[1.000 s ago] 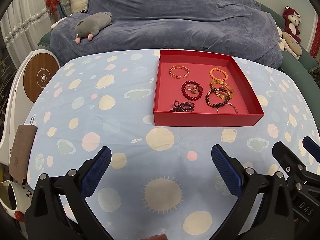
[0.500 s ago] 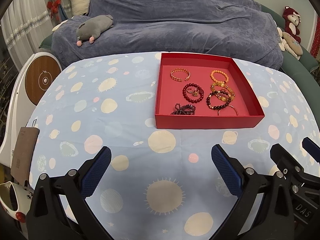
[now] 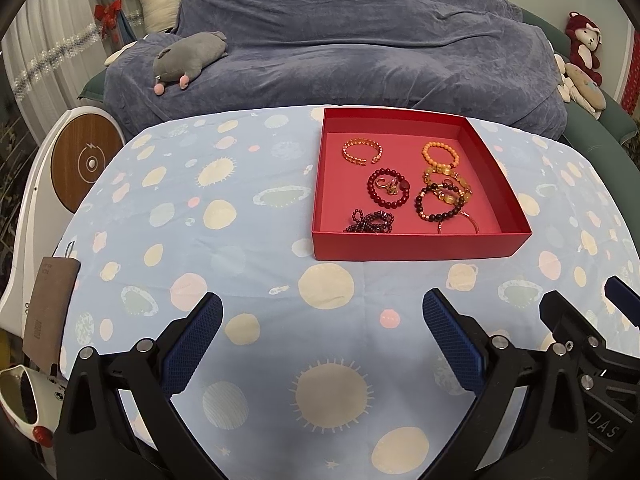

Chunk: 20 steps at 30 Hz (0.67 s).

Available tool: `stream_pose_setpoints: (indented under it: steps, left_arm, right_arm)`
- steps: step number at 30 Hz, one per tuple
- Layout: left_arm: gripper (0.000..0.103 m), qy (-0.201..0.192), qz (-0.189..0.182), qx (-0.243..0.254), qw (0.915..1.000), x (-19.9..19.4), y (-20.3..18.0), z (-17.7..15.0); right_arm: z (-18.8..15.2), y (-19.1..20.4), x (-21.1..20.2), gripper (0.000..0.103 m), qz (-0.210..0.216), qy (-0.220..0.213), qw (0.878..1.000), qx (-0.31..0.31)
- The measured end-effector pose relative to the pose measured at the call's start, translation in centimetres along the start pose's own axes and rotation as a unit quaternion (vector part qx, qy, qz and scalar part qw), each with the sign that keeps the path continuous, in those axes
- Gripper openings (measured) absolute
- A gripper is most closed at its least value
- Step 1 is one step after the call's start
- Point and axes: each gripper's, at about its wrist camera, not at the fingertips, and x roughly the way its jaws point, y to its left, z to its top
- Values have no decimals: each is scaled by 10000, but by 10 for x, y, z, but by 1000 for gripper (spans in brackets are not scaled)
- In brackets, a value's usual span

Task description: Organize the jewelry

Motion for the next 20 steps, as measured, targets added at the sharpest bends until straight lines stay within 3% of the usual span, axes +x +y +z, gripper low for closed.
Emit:
stream_pose_setpoints:
  steps: [20]
  left_arm:
    - [96,-20,4,4,10000,1,1,3]
  right_arm:
    - [0,1,1,96,-6,6,10000,3]
